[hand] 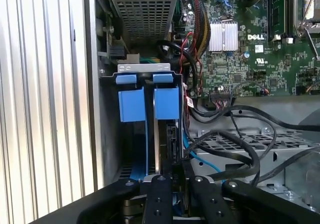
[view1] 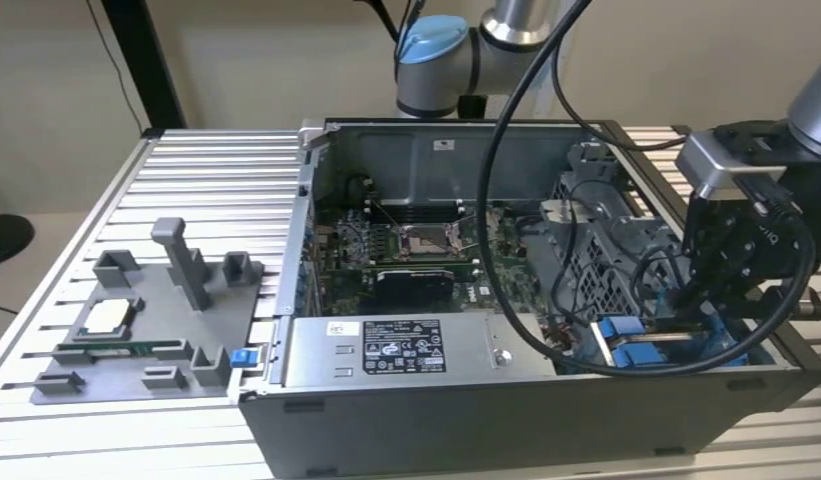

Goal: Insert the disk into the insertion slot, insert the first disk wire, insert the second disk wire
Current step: 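Insert the first disk wire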

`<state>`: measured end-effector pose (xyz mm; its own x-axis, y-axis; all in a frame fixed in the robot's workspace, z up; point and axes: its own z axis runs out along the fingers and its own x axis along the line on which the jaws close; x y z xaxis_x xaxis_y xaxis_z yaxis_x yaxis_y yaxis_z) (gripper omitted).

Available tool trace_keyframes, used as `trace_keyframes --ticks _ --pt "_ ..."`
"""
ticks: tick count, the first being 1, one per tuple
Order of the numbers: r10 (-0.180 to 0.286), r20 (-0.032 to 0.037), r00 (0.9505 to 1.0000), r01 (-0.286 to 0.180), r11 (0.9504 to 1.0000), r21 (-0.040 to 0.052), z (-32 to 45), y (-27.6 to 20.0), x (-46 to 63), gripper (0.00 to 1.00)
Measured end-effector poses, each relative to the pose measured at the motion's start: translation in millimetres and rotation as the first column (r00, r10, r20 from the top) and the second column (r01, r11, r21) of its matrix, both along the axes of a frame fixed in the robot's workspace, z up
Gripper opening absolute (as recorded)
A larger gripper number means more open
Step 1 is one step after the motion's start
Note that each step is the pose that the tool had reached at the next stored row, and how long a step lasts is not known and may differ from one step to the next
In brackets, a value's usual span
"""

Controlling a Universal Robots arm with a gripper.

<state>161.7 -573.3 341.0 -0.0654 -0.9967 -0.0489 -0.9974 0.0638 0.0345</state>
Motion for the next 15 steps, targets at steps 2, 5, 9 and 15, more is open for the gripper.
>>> trace_keyframes --ticks 2,5,9,15 --pt "0.000 -0.0041 1.0000 0.000 1.0000 0.0000 0.0 0.0 0.0 0.00" --pt "0.000 -0.0076 1.0000 0.000 1.0000 0.0000 -0.4 0.2 0.0 0.00" --pt "0.000 -0.0084 1.0000 0.000 1.0000 -0.0003 -3.4 0.6 0.1 0.00" --pt "0.000 -0.0084 1.0000 0.000 1.0000 -0.0016 -9.8 0.6 0.5 0.00"
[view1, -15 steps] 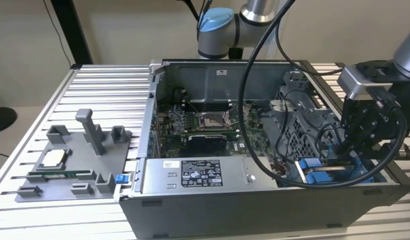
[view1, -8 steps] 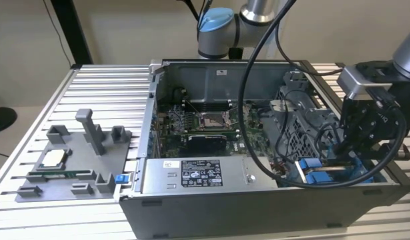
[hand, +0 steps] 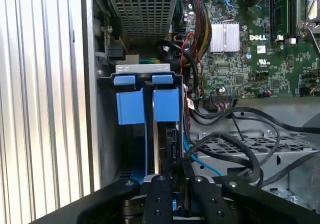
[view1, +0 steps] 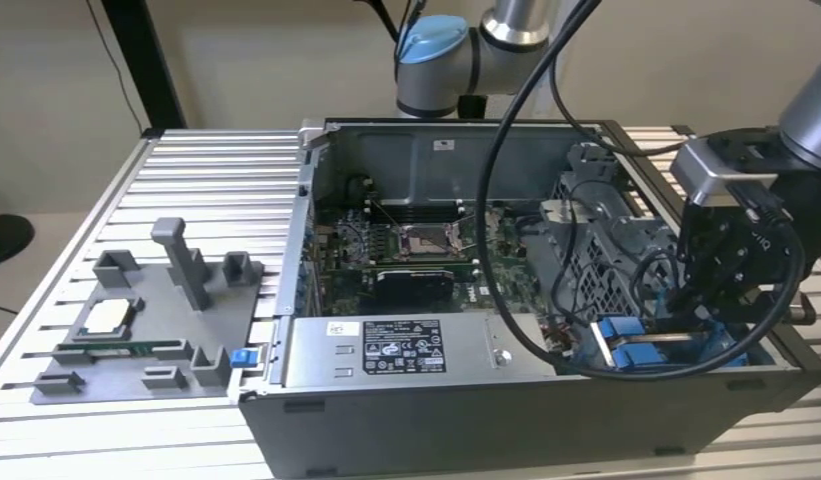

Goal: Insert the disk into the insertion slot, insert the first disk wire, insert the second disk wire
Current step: 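Insert the first disk wire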

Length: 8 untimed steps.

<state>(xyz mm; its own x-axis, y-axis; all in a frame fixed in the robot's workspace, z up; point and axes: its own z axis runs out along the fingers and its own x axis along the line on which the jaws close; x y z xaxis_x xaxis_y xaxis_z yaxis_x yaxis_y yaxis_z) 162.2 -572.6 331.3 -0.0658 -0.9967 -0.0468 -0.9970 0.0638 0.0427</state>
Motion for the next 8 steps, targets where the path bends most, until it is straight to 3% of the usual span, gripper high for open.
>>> trace_keyframes --ticks 8 --pt "0.000 -0.0002 1.0000 0.000 1.0000 0.0018 -1.1 0.0 -0.1 0.00"
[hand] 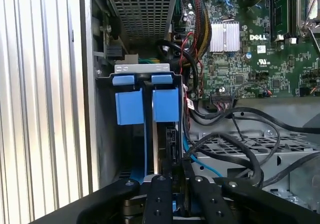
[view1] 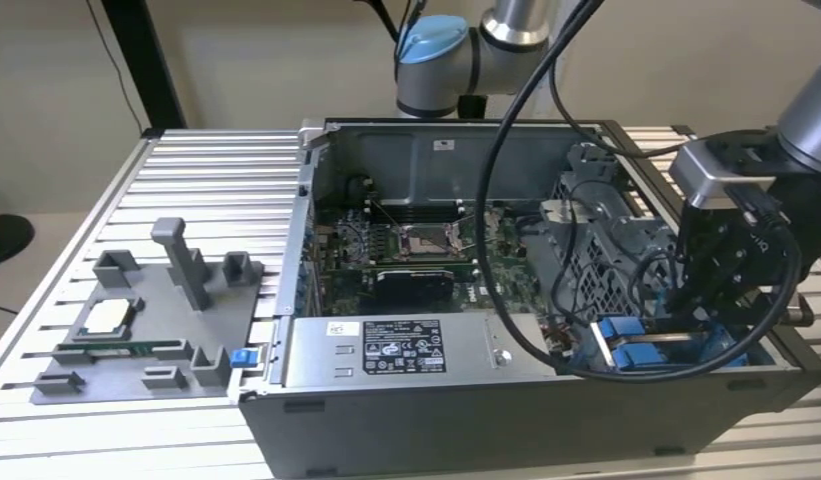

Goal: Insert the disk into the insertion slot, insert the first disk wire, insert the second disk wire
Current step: 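Insert the first disk wire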

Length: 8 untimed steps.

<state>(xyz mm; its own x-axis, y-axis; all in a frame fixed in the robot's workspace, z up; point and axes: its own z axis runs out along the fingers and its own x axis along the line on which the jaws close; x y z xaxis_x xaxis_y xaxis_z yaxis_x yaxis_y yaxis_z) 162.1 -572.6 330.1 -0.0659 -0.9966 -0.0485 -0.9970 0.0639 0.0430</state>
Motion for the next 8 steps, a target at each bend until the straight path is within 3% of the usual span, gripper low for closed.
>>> trace_keyframes --ticks 3,8 --pt "-0.009 0.0002 1.0000 0.009 1.0000 0.0004 2.6 0.0 0.1 0.00" --pt "-0.011 0.0001 0.9999 0.011 0.9999 -0.0003 25.5 0.0 0.1 0.00"
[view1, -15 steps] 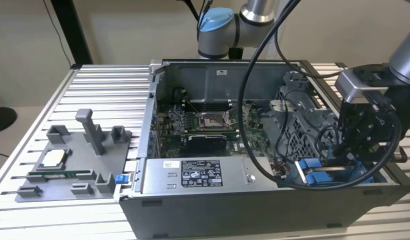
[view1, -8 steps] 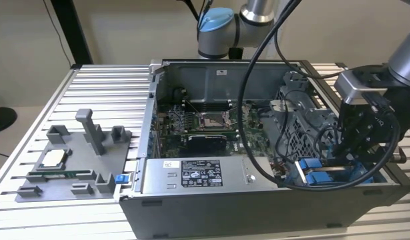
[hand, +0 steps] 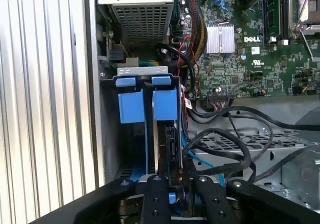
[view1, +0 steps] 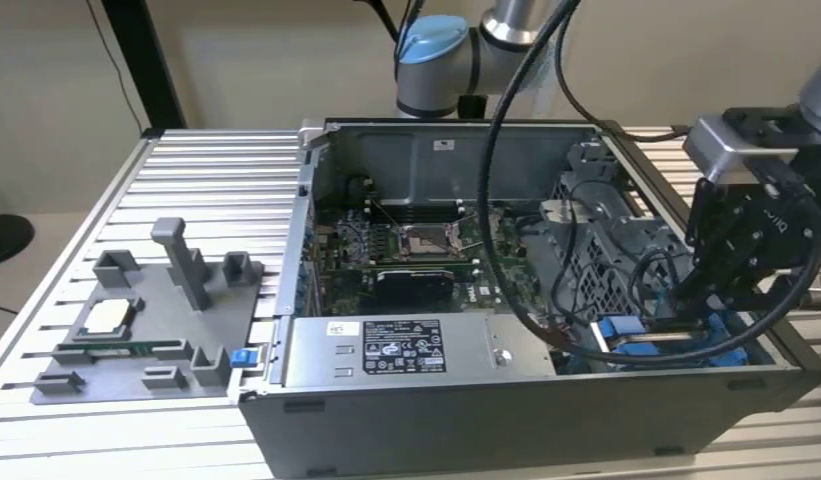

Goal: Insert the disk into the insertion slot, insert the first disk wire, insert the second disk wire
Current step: 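Insert the first disk wire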

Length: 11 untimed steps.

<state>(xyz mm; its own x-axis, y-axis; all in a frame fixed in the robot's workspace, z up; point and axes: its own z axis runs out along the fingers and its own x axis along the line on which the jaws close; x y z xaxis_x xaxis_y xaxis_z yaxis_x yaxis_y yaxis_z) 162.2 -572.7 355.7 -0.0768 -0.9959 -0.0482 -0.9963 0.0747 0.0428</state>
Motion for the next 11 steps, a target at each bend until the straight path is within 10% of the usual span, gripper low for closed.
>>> trace_keyframes --ticks 4,11 --pt "0.000 0.0000 1.0000 0.000 1.0000 0.0007 17.2 0.1 0.0 0.00" --pt "0.000 -0.0005 1.0000 0.000 1.0000 0.0012 18.4 0.0 5.1 0.00"
